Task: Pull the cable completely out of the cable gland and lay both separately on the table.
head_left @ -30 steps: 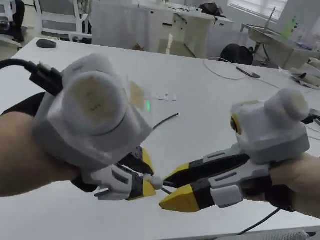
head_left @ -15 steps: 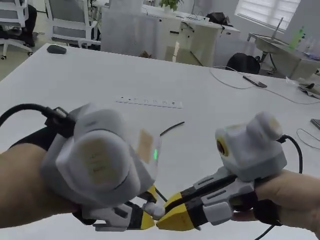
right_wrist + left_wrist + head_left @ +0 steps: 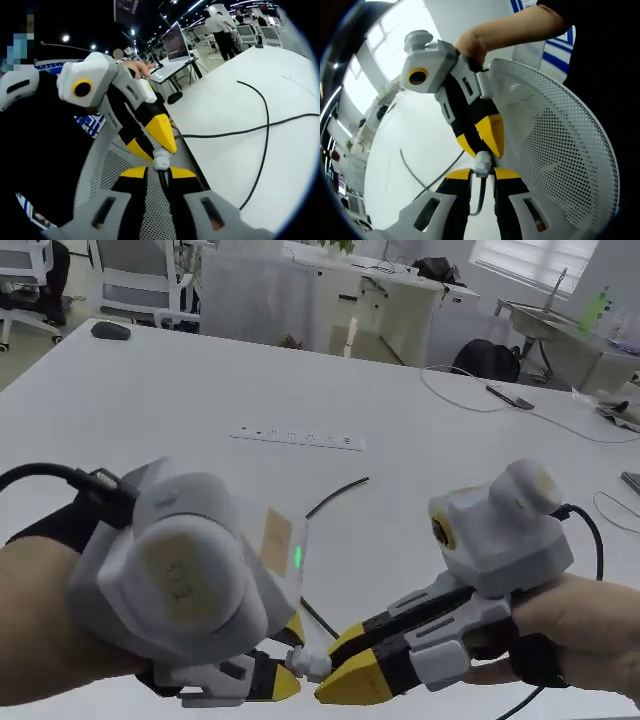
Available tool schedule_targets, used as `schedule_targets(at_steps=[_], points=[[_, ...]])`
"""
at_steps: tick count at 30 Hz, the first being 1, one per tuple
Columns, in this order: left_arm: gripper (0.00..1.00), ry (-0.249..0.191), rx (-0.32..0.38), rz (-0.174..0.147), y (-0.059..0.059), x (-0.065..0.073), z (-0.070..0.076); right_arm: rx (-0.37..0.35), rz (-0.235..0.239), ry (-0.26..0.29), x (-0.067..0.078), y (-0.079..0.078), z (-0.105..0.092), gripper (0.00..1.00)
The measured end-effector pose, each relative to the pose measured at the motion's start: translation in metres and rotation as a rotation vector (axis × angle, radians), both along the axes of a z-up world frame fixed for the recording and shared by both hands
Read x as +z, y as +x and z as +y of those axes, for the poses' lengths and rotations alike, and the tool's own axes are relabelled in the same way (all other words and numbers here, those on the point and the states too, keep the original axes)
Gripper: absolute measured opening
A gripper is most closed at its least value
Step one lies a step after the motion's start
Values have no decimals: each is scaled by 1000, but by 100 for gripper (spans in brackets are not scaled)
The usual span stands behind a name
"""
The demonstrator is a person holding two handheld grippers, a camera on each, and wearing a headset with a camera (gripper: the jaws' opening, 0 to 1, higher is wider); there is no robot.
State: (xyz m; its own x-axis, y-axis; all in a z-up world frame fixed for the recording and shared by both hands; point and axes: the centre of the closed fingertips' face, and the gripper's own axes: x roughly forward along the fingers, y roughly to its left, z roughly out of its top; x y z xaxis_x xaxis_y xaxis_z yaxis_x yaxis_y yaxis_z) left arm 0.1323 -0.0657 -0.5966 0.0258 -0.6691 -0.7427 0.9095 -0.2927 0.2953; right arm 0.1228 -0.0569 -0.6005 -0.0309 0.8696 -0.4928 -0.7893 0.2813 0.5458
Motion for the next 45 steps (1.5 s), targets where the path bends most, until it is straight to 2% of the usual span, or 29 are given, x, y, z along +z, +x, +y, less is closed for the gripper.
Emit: schedule_targets(at_steps=[1, 2, 3, 5, 7, 8, 9, 10, 16, 17, 20, 21, 22, 24, 28, 29, 30, 31, 32, 33, 35, 36, 37, 38, 39, 40, 42, 43, 45], points=[[17, 2, -5, -8, -1, 1, 0, -5, -26, -32, -3, 4, -2, 12], [17, 18, -6, -73, 5, 1, 1, -12, -24, -22, 0, 5, 0, 12], [16, 25, -17, -99, 6, 2, 2, -22, -24, -25, 0, 7, 1, 12], [16, 31, -7, -85, 5, 2, 3, -33, -16, -33, 1, 8, 2, 12], [16, 35, -15, -109, 7, 3, 3, -32, -31, -43, 1, 9, 2, 12], [16, 34, -17, -116, 6, 3, 3, -41, -16, -44, 1, 10, 2, 13], [16, 36, -20, -123, 6, 3, 3, -62, 44, -19, 5, 7, 5, 15], [16, 42, -22, -137, 5, 2, 3, -52, 38, -31, 3, 8, 2, 16], [16, 80, -106, -304, 6, 2, 2, -87, 68, -50, -1, 10, 3, 13], [16, 84, -97, -283, 3, -1, 2, -87, 70, -56, -2, 9, 4, 13], [16, 95, -98, -281, 7, -4, 1, -91, -10, -123, -7, 10, 3, 12], [16, 90, -78, -256, 9, -4, 1, -94, -42, -145, -8, 12, 3, 12], [16, 80, -58, -222, 10, -5, 1, -79, -107, -178, -9, 14, 2, 12], [16, 65, -16, -138, 11, -7, 1, -69, -178, -237, -11, 16, 1, 11], [15, 49, 31, -14, 15, -9, 1, -52, -282, -322, -12, 17, 1, 11], [15, 52, 45, 8, 16, -10, 1, -36, -333, -351, -12, 18, 1, 10], [15, 53, 68, 61, 15, -10, 1, -21, -371, -379, -12, 19, 0, 10], [16, 52, 76, 80, 15, -10, 1, 9, -435, -437, -14, 20, -2, 10], [16, 51, 98, 145, 14, -11, 0, 31, -461, -464, -15, 19, -2, 10], [15, 54, 102, 164, 15, -13, 0, 47, -502, -503, -16, 19, -2, 10], [16, 68, 125, 243, 15, -15, 1, 88, -580, -549, -16, 20, -1, 10], [16, 68, 150, 314, 14, -15, 1, 118, -635, -580, -17, 20, -1, 10], [16, 70, 169, 363, 14, -15, 1, 130, -665, -593, -17, 20, 0, 10], [16, 62, 187, 397, 17, -15, 1, 165, -744, -621, -17, 22, 0, 10], [16, 66, 236, 481, 16, -15, 3, 170, -757, -623, -17, 22, 1, 11], [16, 66, 239, 492, 17, -16, 3, 159, -752, -623, -18, 22, 1, 11], [16, 37, 187, 376, 20, -16, 0, 79, -628, -571, -19, 24, -3, 13], [16, 27, 180, 309, 20, -15, -1, 58, -598, -564, -19, 24, -4, 13], [16, 38, 132, 198, 18, -14, -2, 49, -532, -488, -14, 22, -2, 17]])
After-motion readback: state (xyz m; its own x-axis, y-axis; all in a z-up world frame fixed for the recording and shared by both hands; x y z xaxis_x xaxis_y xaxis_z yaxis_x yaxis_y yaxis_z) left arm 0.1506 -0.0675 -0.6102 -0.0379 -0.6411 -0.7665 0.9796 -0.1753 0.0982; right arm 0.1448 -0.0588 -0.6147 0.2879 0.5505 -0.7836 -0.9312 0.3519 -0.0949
